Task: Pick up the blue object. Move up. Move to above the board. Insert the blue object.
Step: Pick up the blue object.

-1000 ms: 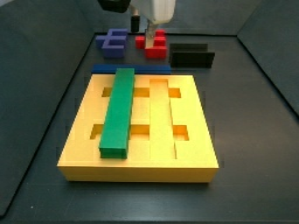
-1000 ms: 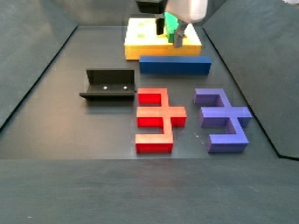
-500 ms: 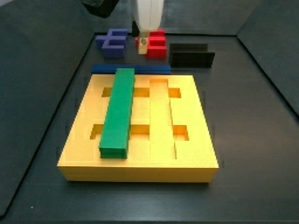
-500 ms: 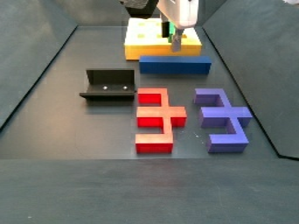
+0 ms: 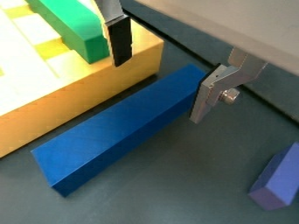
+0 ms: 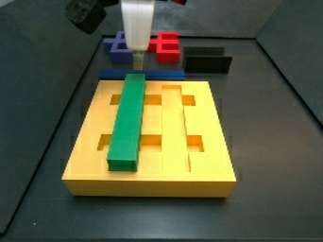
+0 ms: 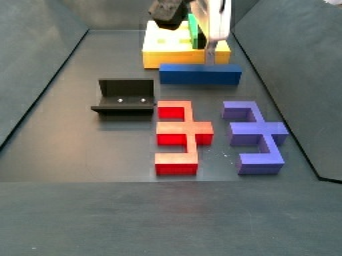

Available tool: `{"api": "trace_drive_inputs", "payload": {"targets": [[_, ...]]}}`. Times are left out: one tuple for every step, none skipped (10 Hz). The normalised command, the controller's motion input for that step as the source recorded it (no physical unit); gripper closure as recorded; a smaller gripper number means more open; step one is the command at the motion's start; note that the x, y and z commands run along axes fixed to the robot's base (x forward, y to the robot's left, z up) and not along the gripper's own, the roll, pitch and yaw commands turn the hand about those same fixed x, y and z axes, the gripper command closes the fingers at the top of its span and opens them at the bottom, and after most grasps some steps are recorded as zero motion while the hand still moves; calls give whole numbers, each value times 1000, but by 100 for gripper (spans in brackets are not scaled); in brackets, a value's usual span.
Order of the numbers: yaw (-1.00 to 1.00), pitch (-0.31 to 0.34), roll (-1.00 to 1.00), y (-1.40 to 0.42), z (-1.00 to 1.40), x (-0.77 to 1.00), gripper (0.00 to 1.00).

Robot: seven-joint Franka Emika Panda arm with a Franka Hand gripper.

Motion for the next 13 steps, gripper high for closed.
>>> {"api": "trace_drive_inputs", "payload": {"targets": [[-117,-89,-129,0,-429,9,0],[-80,-100,-183,14,-320,0,0],[0,-67,-123,57,-243,-23,0],[0,-37,-97,97,-283,-6,0],[0,-19,-99,89,-351,0,0],[0,-14,-116,54,-363,0,0],[0,0,-121,26,-354,57,0],[0,0,-106,29,-226,11,0],[0,0,-69,0,-134,3,0],[0,0,-36,0,-114,37,0],[0,0,0,0,0,0,0],[0,0,0,0,0,0,100],[0,0,0,0,0,0,100]]}}
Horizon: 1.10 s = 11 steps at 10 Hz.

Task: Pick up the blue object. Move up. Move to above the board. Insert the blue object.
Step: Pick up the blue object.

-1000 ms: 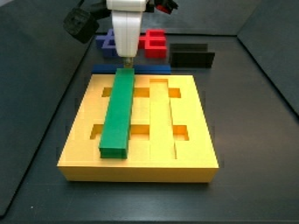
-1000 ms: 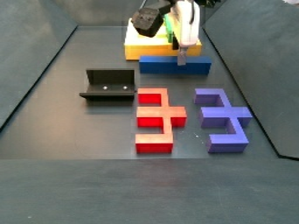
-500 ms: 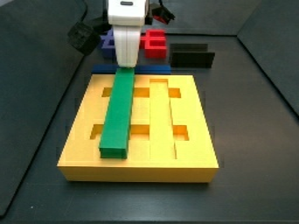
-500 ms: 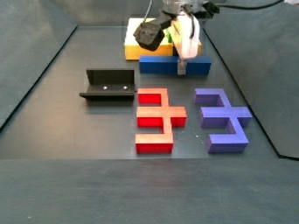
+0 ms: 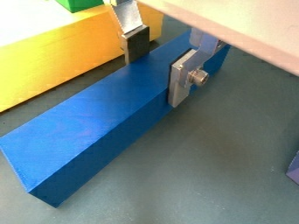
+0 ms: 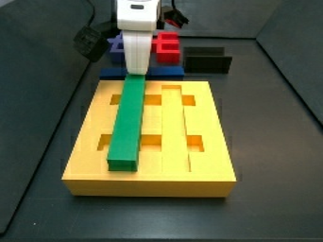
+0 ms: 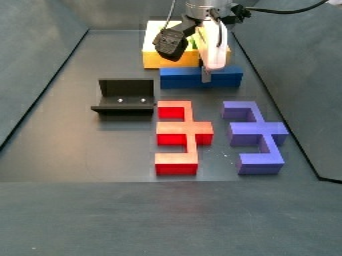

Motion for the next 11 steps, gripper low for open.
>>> {"api": "trace_drive_inputs", "payload": {"targets": [[0,0,0,0,0,0,100],[0,0,0,0,0,0,100],[0,0,0,0,0,0,100],[0,0,0,0,0,0,100],[0,0,0,0,0,0,100],[0,0,0,0,0,0,100],[0,0,0,0,0,0,100],[0,0,0,0,0,0,100],[0,0,0,0,0,0,100],[0,0,0,0,0,0,100],[0,0,0,0,0,0,100]]}}
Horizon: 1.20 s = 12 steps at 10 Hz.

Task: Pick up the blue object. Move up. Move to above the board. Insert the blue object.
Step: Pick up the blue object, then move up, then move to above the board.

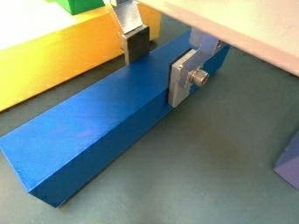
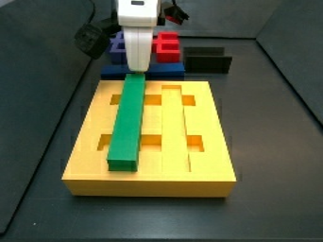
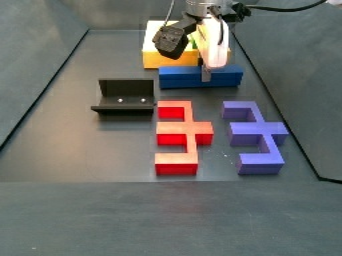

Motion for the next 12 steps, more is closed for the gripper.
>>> {"api": "trace_drive_inputs", "payload": {"targets": [[0,0,0,0,0,0,100],[0,0,0,0,0,0,100],[0,0,0,0,0,0,100],[0,0,0,0,833,0,100],[-33,-23,-2,-5,862,50,100],[-45,10,-10,-10,643,-10,100],[-28,-9,-30,-1,323,-5,100],[0,0,0,0,1400,0,100],[2,41,-1,1,1400,-29,100],[1,39,-17,-2,1400,-42,100],[-6,27,-56,-2,1400,5,100],[-10,56,-62,-5,1400,15,100]]}}
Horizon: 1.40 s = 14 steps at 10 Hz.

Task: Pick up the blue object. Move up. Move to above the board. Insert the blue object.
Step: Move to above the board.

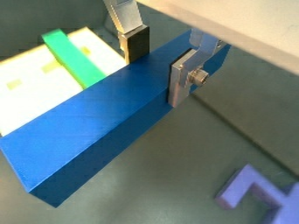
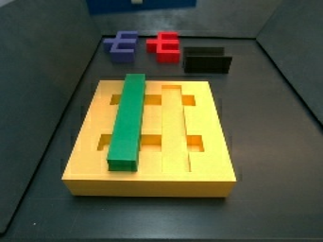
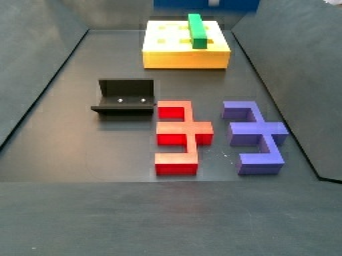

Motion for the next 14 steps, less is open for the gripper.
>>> {"api": "trace_drive_inputs", "payload": {"targets": [[-12,87,-59,-3,1400,0,100],[-10,72,-57,-2,899,13,100],[-9,72,-57,-1,375,28,100],[-8,67,-55,0,179,48,100],[1000,33,-6,-1400,365,385,100],[1000,34,2,-1400,333,377,100],[1000,50,15,-1400,317,432,100],[1000,60,10,-1400,331,499,100],[1000,70,13,-997,243,362,100],[1000,76,17,-506,134,212,100],[1000,75,16,-282,83,133,100],[1000,78,20,-137,46,66,100],[1000,83,22,-88,38,61,100],[1000,93,25,-68,29,61,100]]}}
